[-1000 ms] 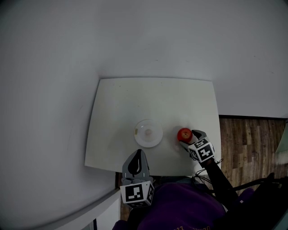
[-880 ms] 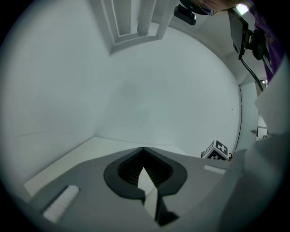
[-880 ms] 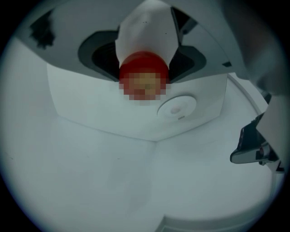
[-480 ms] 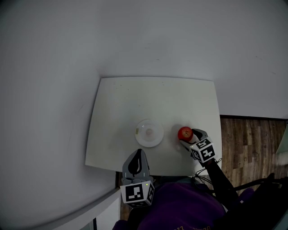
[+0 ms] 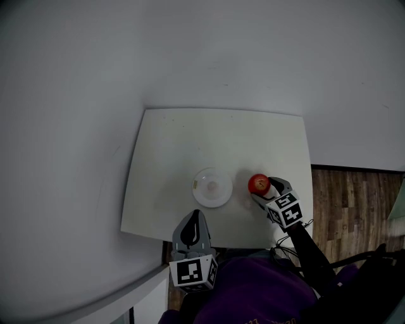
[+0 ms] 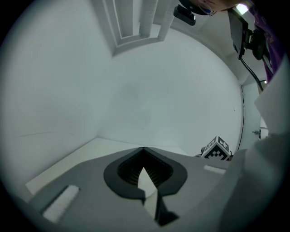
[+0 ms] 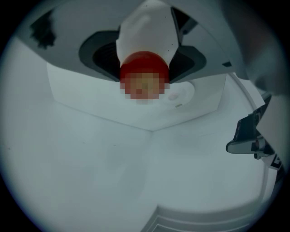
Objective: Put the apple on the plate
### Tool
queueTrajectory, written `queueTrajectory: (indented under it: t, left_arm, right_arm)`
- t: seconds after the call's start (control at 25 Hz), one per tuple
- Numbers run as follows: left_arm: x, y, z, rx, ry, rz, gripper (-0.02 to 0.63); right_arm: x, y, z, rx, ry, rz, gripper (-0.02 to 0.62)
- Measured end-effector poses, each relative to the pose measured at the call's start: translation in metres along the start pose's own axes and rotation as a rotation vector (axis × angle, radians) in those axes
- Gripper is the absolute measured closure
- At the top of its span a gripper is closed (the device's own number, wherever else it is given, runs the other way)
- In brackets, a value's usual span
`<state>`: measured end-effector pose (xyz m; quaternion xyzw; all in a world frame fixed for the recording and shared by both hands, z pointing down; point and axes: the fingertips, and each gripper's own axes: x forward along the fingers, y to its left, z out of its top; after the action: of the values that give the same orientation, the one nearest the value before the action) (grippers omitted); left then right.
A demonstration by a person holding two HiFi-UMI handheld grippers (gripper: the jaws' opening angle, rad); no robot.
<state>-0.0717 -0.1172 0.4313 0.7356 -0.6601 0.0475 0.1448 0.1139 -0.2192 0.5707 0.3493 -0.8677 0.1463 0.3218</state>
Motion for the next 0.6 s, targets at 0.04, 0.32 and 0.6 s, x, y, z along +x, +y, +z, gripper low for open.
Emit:
queueTrajectory:
  t: [0.04, 0.32, 0.6]
  left_arm:
    - [-0.001, 0.000, 0.000, -0.002, 0.000, 0.002, 0.598]
    - [-0.010, 0.007, 0.005, -0.006, -0.014, 0.024, 0.600]
    - [-0.016, 0.013, 0.007, -0.010, -0.014, 0.047, 0.600]
  right_arm:
    - [0.001, 0.002, 0.002, -0.005, -0.002, 0.004, 0.255]
    - [0.005, 0.016, 0.019, -0.035, -0.015, 0.032, 0.255]
    - [0.011, 0.028, 0.031, -0.061, -0.023, 0.060, 0.255]
